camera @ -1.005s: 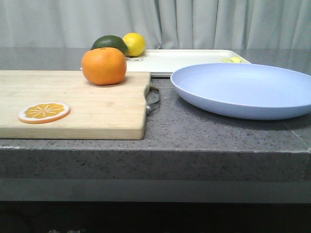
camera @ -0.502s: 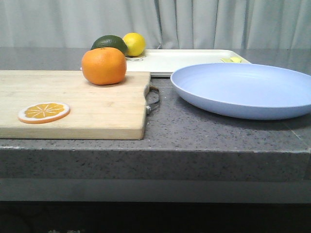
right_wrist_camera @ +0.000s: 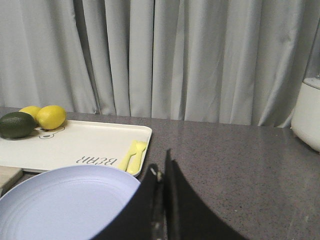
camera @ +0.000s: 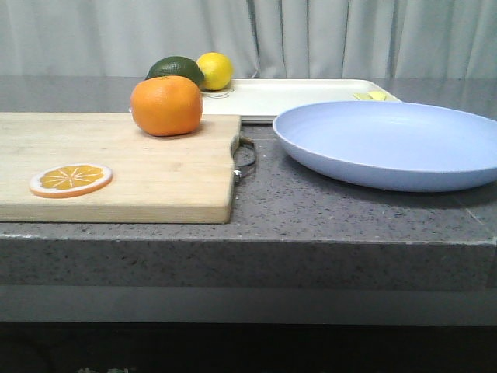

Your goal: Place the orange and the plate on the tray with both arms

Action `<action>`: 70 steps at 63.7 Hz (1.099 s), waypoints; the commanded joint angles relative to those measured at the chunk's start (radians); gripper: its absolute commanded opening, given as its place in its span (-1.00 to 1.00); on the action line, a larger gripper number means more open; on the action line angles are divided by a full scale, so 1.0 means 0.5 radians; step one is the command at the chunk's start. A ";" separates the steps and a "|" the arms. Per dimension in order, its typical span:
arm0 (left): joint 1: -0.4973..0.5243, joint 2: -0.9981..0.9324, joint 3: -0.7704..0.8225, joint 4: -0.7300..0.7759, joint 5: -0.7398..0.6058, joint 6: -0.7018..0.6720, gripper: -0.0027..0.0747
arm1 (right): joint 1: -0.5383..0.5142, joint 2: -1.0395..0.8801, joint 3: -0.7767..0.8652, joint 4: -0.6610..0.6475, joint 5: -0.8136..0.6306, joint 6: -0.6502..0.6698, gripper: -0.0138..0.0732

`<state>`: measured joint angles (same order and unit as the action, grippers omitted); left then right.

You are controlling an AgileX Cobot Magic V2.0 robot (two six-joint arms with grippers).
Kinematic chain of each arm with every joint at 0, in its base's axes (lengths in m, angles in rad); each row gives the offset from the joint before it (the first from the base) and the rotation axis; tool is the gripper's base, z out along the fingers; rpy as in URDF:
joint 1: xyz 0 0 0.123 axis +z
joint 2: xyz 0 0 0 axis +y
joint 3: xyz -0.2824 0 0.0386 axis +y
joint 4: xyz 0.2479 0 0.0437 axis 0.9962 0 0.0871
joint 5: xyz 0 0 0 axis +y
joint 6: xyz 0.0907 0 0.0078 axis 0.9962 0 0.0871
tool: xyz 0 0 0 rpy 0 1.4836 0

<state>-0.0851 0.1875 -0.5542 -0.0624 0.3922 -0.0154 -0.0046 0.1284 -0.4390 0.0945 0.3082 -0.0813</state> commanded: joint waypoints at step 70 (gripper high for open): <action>-0.198 1.097 -0.475 -0.037 0.115 0.057 0.42 | -0.007 1.169 -0.482 -0.056 0.448 -0.018 0.72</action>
<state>-0.1360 0.7166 -0.7599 -0.0700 0.5504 0.0127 -0.0046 0.7095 -0.6472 0.0775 0.5770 -0.0813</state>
